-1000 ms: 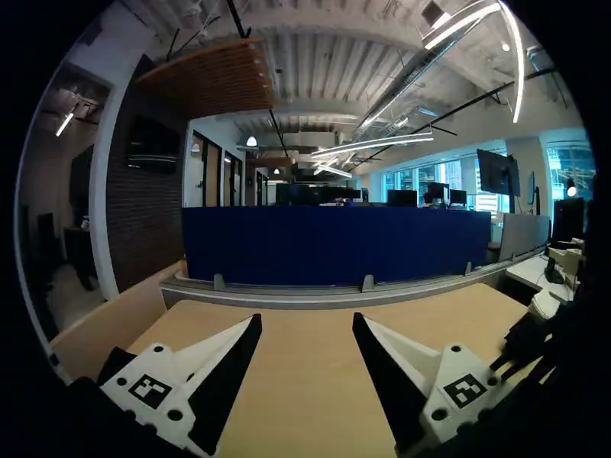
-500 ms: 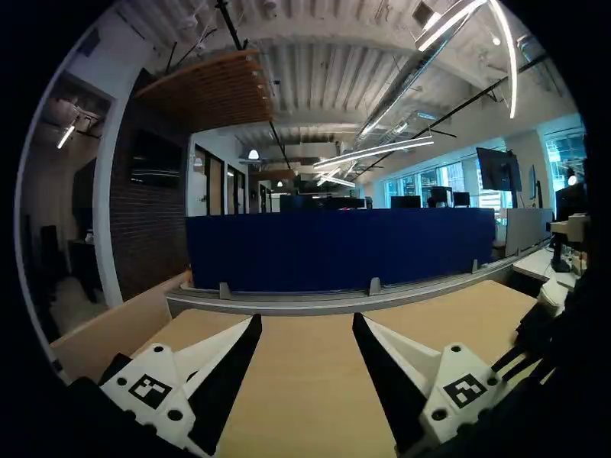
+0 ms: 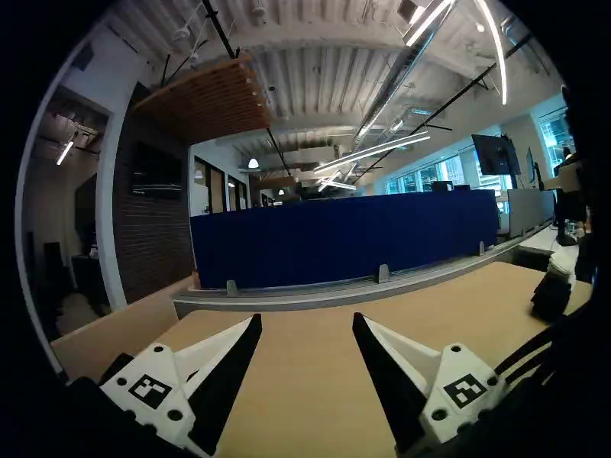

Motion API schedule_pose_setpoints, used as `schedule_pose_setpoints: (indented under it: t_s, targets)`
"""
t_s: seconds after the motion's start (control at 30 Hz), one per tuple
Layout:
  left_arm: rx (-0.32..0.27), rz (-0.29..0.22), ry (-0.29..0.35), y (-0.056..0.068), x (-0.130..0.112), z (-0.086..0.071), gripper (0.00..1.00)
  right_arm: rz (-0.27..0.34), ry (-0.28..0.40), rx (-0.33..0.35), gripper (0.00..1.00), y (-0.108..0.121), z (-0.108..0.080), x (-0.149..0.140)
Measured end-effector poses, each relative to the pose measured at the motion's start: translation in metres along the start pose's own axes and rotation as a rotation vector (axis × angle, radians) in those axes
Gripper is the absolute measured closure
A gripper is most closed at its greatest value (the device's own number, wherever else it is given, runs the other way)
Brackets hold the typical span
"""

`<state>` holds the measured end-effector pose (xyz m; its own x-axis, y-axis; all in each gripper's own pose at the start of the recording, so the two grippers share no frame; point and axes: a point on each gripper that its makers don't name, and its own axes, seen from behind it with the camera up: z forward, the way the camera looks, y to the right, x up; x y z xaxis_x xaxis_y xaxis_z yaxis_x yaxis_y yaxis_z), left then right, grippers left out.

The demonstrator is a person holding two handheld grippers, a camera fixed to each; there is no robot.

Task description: Fold towel

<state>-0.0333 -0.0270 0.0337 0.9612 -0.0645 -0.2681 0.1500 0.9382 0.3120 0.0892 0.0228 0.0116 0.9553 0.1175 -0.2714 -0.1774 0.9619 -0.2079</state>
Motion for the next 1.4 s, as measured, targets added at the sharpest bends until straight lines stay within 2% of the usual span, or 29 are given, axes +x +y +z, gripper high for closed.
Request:
schedule_pose_setpoints:
  t_s: [0.27, 0.6, 1.0, 1.4]
  targets:
    - [-0.011, -0.026, 0.003, 0.002, -0.045, -0.004, 0.12, -0.011, 0.017, -0.005, 0.0, -0.002, -0.004, -0.01]
    - [-0.001, -0.071, 0.003, -0.005, -0.087, 0.001, 0.12, -0.02, 0.035, 0.002, 0.0, -0.009, -0.006, -0.018]
    - [0.007, -0.083, 0.001, -0.008, -0.11, -0.001, 0.12, -0.034, 0.035, 0.011, 0.0, -0.02, -0.005, -0.026]
    - [-0.003, -0.095, 0.009, -0.006, -0.111, 0.002, 0.12, -0.036, 0.046, 0.018, 0.0, -0.025, -0.007, -0.021]
